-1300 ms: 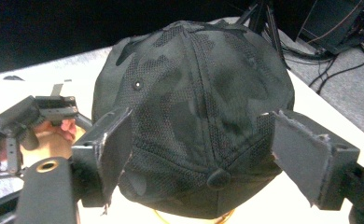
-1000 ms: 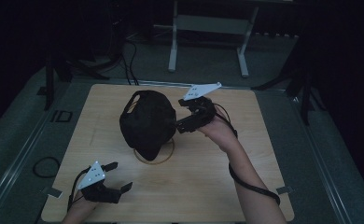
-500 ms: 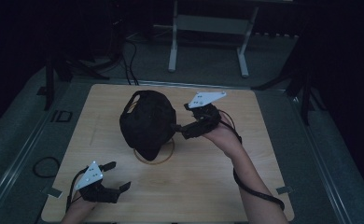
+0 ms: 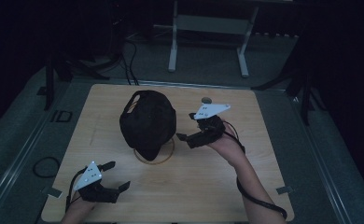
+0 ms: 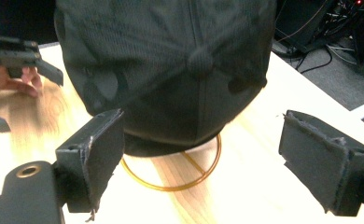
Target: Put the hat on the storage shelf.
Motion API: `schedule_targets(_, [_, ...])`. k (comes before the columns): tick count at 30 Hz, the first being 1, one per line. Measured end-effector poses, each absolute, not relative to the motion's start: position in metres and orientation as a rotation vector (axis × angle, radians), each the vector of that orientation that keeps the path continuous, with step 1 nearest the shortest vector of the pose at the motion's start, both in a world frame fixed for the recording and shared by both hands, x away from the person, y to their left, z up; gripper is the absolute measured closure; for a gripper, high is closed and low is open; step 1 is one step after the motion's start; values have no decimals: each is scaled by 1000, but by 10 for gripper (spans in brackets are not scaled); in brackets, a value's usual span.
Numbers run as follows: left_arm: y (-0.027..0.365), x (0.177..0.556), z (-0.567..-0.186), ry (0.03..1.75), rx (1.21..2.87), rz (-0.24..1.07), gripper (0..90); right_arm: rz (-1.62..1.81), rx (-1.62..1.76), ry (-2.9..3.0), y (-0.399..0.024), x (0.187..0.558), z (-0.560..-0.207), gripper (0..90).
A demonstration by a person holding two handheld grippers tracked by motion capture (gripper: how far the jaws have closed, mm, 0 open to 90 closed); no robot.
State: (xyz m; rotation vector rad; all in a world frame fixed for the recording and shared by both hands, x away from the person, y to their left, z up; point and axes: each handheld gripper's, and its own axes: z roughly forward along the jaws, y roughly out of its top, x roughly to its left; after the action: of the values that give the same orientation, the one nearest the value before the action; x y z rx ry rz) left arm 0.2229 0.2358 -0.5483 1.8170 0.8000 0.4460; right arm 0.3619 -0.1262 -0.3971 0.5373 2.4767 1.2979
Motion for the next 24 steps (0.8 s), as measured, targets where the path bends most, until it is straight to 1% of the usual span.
schedule_targets(2, [236, 223, -548, 798, 1815, 443, 53, 1294, 538, 2481, -131, 361, -406, 141])
schedule_targets(15, [236, 222, -548, 796, 1807, 445, 53, 1288, 568, 2501, -141, 357, -434, 141])
schedule_targets(24, [236, 223, -548, 792, 1808, 439, 53, 1280, 564, 2538, -147, 351, -464, 140])
